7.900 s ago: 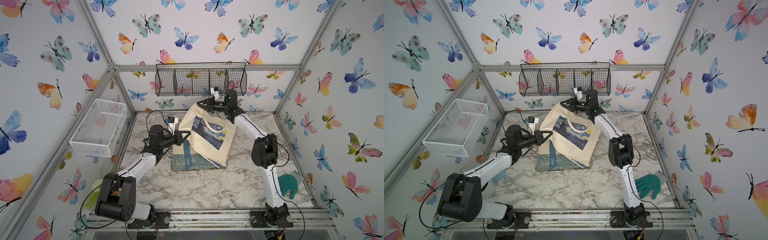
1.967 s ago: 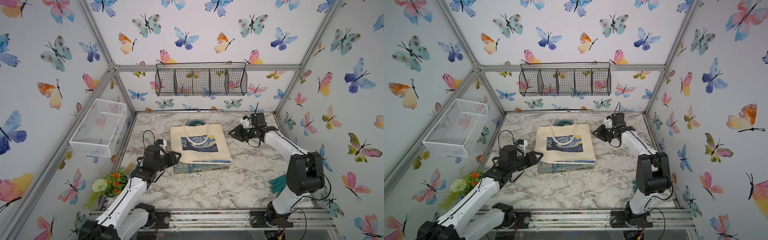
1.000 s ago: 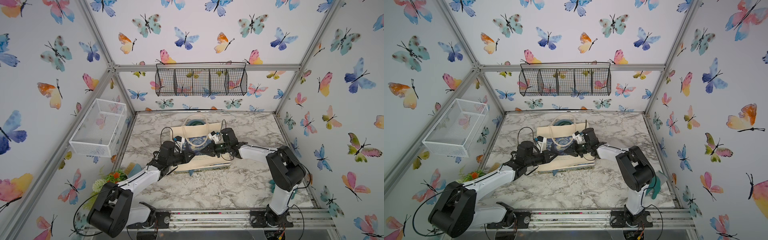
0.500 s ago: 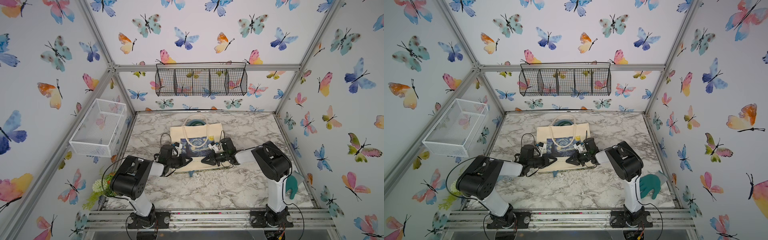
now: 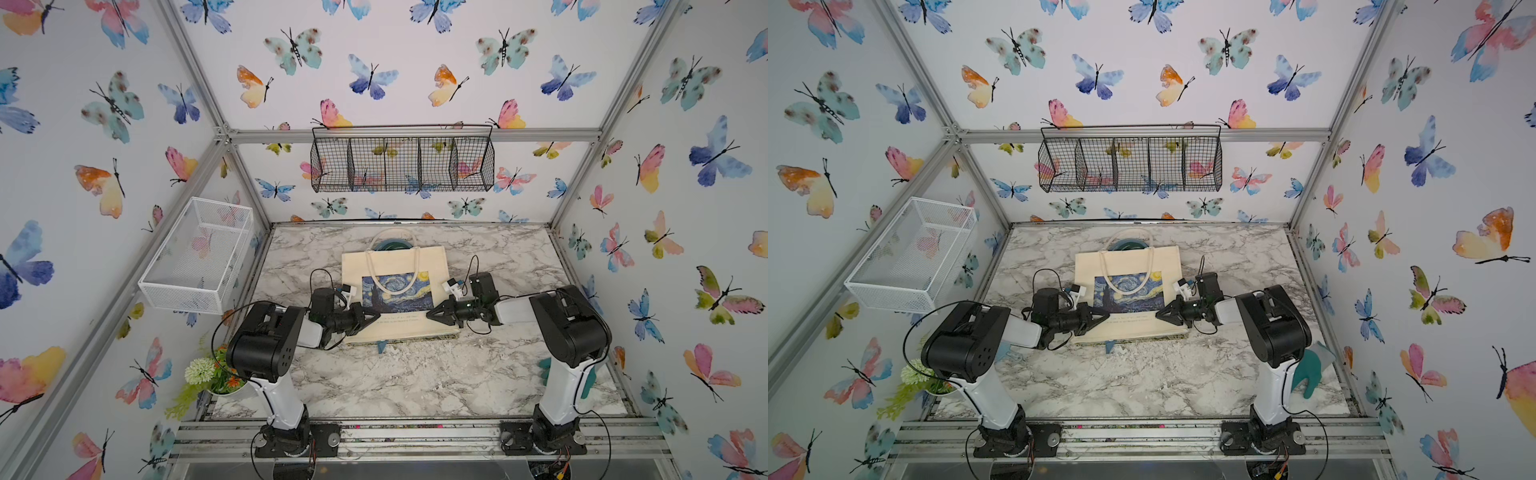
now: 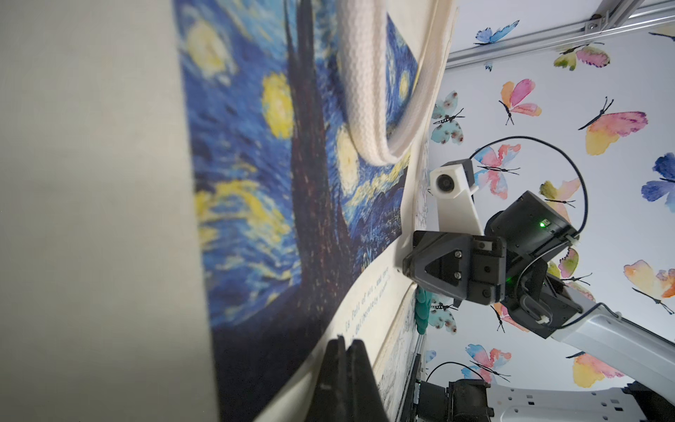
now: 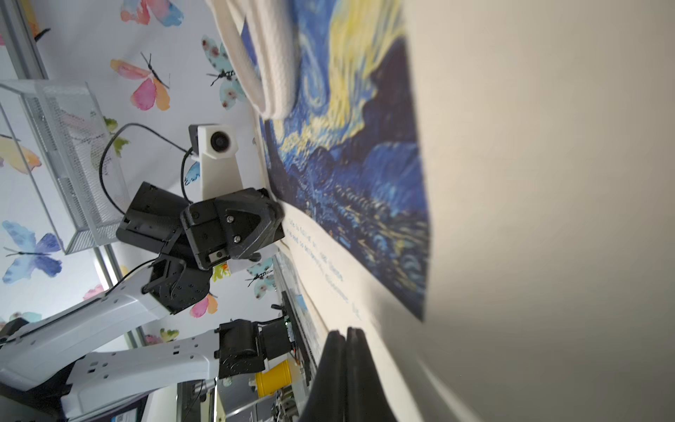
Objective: Put away the canvas bag
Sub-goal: Press the canvas bag at the center of the board.
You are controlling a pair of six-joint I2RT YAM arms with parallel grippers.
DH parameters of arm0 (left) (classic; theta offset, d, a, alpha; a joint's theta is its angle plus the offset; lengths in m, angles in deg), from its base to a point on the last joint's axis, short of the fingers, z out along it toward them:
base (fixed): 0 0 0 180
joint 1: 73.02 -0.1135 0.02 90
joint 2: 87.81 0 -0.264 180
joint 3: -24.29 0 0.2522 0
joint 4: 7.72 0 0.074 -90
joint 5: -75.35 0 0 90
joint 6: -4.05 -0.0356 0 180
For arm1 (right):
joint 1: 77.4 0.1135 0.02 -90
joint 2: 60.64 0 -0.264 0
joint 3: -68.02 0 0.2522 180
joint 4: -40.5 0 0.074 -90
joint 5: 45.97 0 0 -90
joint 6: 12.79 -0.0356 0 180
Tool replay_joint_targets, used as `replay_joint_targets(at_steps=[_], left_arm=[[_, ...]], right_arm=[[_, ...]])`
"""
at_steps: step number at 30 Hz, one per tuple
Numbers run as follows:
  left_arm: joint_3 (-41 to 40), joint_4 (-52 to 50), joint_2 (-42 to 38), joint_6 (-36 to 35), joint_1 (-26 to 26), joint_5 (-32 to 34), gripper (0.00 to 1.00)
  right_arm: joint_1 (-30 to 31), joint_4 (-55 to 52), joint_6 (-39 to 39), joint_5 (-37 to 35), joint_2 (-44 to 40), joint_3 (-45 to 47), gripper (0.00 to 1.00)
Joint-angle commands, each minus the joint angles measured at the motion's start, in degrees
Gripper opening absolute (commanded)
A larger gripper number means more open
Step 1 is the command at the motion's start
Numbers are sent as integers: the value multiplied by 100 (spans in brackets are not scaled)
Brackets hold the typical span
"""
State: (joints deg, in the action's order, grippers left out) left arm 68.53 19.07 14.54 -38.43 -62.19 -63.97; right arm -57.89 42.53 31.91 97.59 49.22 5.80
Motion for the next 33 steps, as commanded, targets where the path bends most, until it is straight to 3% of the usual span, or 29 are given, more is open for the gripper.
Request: replay_joint_targets(at_steps=[1, 11, 18, 24, 28, 33], left_arm=[[-243, -518, 220, -182, -225, 478, 0], [-81, -205, -663, 43, -187, -125, 0], [1293, -2588, -1436, -1432, 485, 671, 0], [1718, -2835, -829, -1629, 805, 1004, 0], [1590, -3007, -486, -1713, 816, 1485, 0], [1700, -3871, -173, -1938, 910, 2400, 0]], right_arm=[[-381, -1154, 496, -453, 82, 157, 6], [-451, -1299, 458, -56, -773, -415, 5], [-378, -1306, 180, -159, -931, -1132, 5], [-10, -868, -342, -176, -316, -1551, 4], [288, -1097, -473, -739, -70, -1949, 3], [636, -1857, -596, -2119, 138, -2327, 1]])
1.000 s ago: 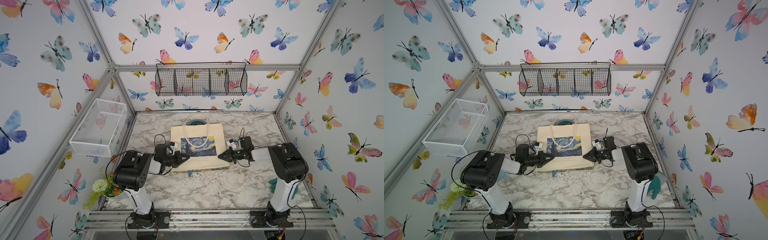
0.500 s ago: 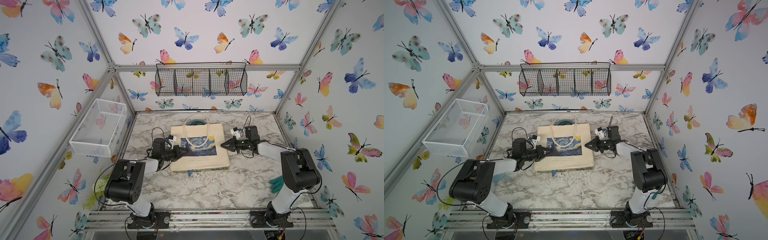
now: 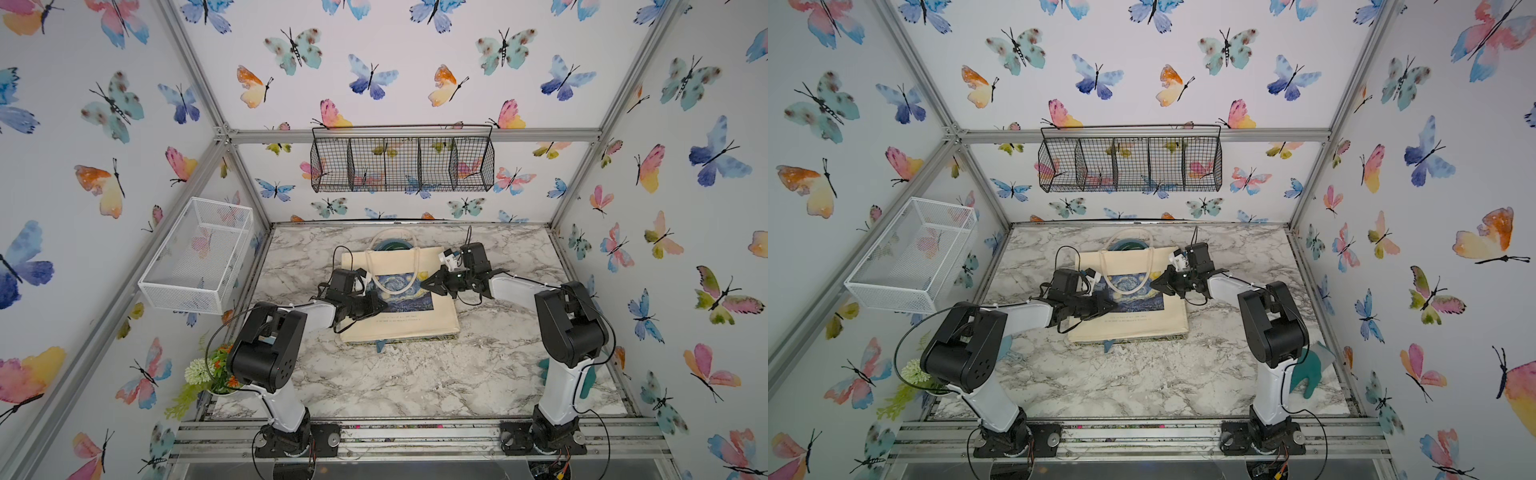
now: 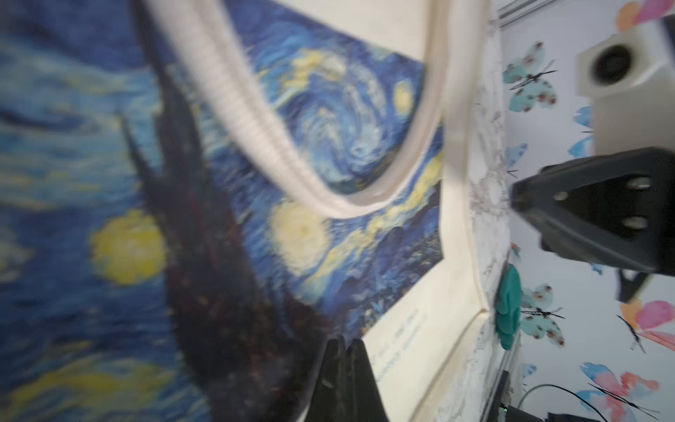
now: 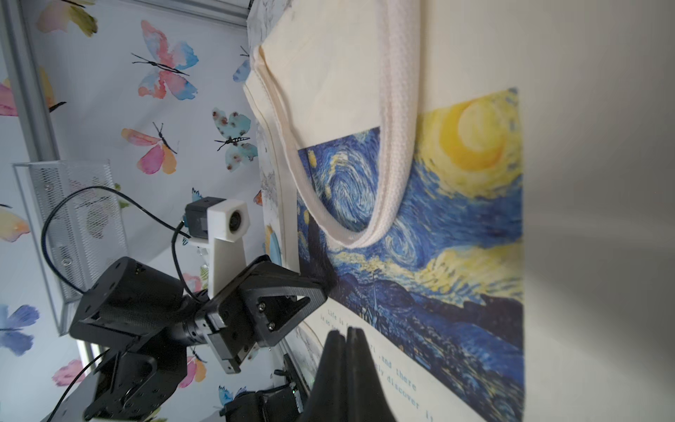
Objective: Put away the canvas bag
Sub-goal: Press the canvas bag at the center of the board.
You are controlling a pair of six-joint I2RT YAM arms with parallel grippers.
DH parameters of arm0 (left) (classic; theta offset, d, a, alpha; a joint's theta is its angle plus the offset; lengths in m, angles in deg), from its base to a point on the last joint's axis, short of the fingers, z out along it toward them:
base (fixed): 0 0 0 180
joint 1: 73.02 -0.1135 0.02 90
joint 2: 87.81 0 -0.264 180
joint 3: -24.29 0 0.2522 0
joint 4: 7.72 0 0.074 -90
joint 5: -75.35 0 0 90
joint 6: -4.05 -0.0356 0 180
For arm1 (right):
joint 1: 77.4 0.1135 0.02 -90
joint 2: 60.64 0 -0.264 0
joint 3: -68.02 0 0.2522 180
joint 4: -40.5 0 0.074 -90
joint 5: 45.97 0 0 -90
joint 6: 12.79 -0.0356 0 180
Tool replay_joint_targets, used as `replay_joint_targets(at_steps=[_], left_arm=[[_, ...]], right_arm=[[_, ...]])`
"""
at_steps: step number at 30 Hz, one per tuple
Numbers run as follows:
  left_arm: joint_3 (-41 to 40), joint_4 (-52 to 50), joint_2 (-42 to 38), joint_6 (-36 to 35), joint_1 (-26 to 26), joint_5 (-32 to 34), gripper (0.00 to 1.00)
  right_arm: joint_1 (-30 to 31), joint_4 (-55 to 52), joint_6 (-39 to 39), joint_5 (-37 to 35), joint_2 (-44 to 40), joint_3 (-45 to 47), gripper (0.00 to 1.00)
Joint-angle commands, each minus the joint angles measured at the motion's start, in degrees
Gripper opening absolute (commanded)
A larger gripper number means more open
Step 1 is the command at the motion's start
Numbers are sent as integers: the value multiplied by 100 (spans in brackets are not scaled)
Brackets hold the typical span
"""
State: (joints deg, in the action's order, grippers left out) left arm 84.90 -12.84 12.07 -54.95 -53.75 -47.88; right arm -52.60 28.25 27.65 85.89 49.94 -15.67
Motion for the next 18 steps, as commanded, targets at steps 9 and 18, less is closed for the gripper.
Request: replay_joint_targets(at_steps=[9, 18], left_arm=[[-185, -948, -106, -231, 148, 1660, 0], [-159, -860, -37, -280, 148, 1479, 0]], right_arm=[[174, -479, -704, -1541, 395, -93, 1], [337, -155, -1021, -1526, 832, -189, 1]])
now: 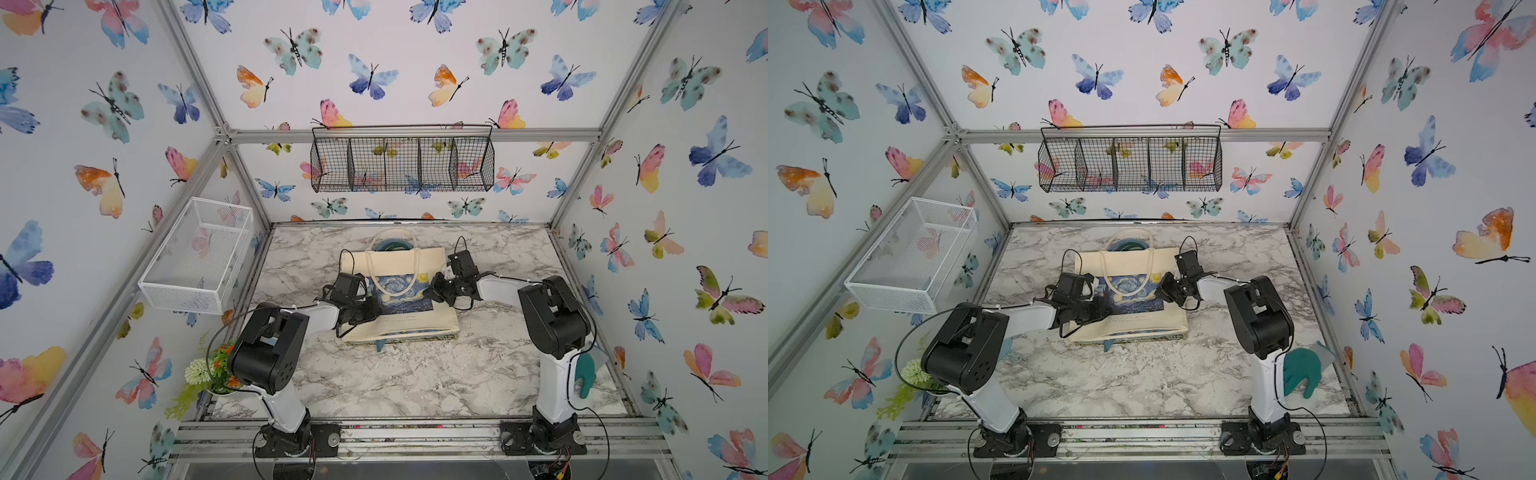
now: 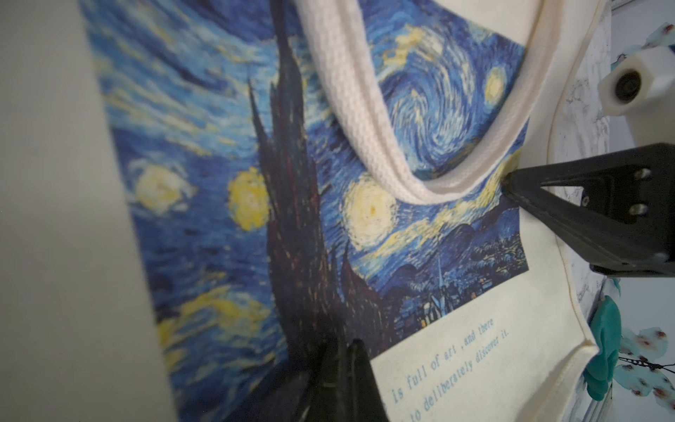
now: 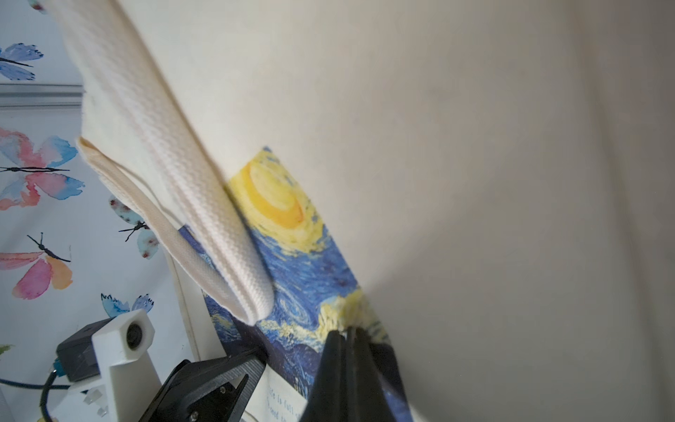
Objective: Put away the canvas bag
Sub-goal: Press the canvas bag at the center of the board.
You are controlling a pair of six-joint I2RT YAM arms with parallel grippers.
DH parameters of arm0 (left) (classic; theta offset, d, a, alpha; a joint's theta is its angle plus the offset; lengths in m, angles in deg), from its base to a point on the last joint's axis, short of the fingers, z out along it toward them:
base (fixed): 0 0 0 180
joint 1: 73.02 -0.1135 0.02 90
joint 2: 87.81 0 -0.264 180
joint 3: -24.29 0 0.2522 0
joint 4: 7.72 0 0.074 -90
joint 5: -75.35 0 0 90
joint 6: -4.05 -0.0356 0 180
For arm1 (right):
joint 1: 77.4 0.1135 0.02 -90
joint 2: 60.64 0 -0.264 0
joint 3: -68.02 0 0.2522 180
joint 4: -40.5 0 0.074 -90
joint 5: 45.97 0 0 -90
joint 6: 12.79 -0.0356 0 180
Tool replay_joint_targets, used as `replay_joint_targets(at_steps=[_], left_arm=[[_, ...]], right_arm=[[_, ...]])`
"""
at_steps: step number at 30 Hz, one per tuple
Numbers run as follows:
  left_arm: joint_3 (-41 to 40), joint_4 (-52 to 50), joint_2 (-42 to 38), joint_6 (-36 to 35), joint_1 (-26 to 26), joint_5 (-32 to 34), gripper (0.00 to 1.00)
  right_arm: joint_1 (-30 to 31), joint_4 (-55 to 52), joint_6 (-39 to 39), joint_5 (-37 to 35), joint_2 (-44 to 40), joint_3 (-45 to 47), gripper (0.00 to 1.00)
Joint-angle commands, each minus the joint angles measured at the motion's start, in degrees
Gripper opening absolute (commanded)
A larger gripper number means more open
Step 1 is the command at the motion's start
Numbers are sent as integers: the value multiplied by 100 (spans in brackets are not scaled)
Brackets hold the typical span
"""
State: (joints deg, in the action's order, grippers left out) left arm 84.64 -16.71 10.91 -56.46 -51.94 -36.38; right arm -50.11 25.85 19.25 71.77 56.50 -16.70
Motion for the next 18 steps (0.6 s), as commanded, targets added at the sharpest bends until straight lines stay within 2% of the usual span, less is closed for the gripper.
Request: replay_joint_targets(at_steps=[1, 10, 14, 18], left_arm=[[-141, -457, 86, -128, -34, 304, 0], [-202, -334, 44, -203, -34, 209, 0], [-255, -301, -27, -229, -38, 196, 0], [-308, -274, -121, -260, -40, 142, 0]], right_arm=[[114, 155, -241, -88, 239, -125, 2], [303, 855, -860, 81, 925, -572, 1], [295, 502, -822, 98, 1153, -1495, 1], [152, -94, -616, -230, 1126, -2887, 2]])
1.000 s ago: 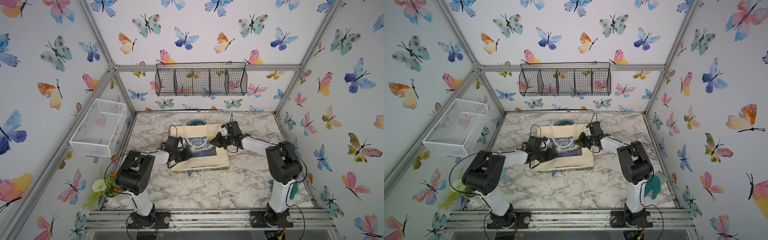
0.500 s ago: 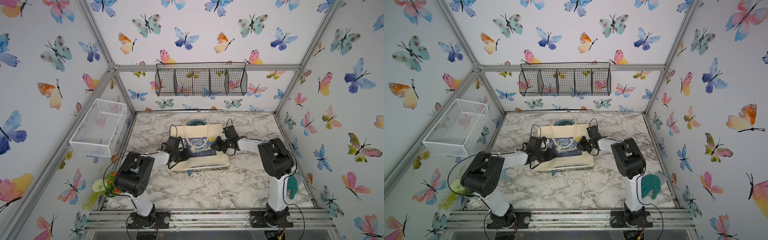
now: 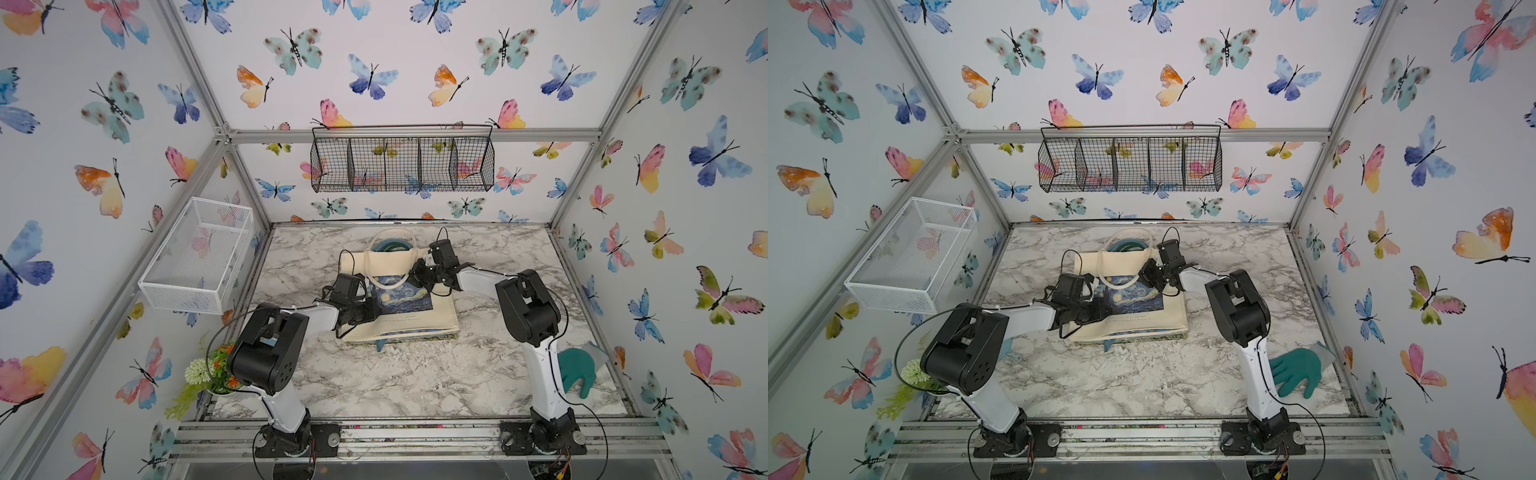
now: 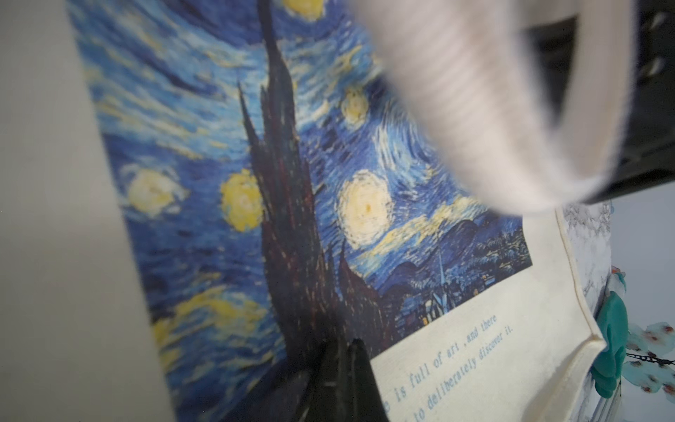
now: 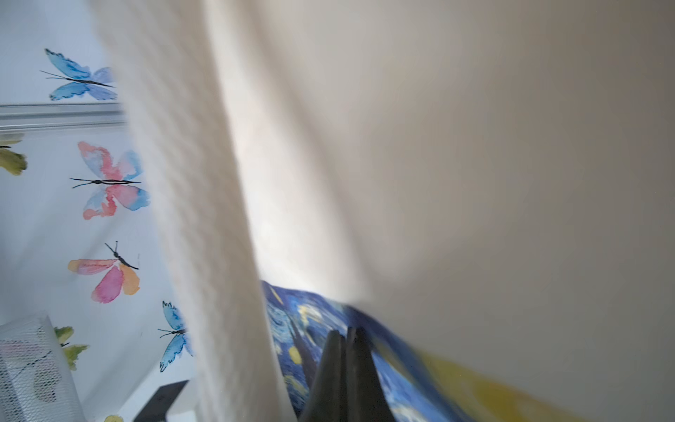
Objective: Put away the canvas bag
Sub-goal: Press the canvas bag at the center of the board.
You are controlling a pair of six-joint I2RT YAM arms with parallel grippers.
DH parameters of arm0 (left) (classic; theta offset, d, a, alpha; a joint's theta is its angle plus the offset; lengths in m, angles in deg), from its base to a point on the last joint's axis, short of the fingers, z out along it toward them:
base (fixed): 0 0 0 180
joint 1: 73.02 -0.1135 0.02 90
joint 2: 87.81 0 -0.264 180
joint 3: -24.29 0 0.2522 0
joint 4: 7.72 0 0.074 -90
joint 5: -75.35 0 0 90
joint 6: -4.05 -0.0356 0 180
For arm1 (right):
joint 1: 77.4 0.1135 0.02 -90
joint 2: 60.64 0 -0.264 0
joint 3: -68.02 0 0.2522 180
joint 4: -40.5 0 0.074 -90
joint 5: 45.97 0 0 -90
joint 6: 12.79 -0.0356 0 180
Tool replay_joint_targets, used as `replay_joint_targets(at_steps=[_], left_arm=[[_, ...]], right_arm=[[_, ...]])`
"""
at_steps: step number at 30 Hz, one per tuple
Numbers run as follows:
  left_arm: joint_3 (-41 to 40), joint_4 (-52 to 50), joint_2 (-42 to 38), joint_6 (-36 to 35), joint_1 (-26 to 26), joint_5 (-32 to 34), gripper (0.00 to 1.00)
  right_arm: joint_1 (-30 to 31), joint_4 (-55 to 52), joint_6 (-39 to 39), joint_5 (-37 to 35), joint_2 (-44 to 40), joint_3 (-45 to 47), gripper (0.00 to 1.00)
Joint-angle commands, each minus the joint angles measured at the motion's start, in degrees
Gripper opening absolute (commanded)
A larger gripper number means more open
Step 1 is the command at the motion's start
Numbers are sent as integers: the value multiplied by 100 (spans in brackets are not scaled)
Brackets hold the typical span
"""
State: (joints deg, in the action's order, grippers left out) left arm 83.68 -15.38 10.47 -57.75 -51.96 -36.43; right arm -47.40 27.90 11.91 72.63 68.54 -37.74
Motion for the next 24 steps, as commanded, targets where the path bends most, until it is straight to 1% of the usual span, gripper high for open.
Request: replay_joint_targets(at_steps=[1, 3, 5, 6, 9, 12, 17, 19, 22, 24], left_arm=[[-233, -391, -116, -131, -32, 154, 0], [-264, -362, -159, -118, -33, 144, 0], [-288, -343, -195, -114, -32, 133, 0], [-300, -332, -211, -117, -38, 130, 0], [-326, -299, -272, -105, -32, 113, 0], [-294, -285, -342, -95, -34, 75, 0], [-75, -401, -601, -181, -64, -9, 0], [7, -474, -746, -235, -74, 25, 0], [161, -676, -941, -301, -135, 125, 0], [209, -841, -1054, -373, -187, 298, 1]], right_arm=[[-200, -427, 179, -412, -73, -1164, 2], [-344, -604, 316, -663, -88, -1627, 1], [-499, -645, 377, -790, -136, -1730, 1], [-564, -647, 377, -737, -158, -1689, 1], [-684, -613, 399, -521, -348, -1192, 1], [-697, -415, 526, -434, -725, -359, 1], [-705, -500, 1158, -550, -1387, 786, 1], [-714, -642, 1418, -623, -1579, 1053, 1], [-715, -1072, 1954, -664, -1831, 1213, 1], [-715, -1381, 2293, -809, -1983, 1326, 4]])
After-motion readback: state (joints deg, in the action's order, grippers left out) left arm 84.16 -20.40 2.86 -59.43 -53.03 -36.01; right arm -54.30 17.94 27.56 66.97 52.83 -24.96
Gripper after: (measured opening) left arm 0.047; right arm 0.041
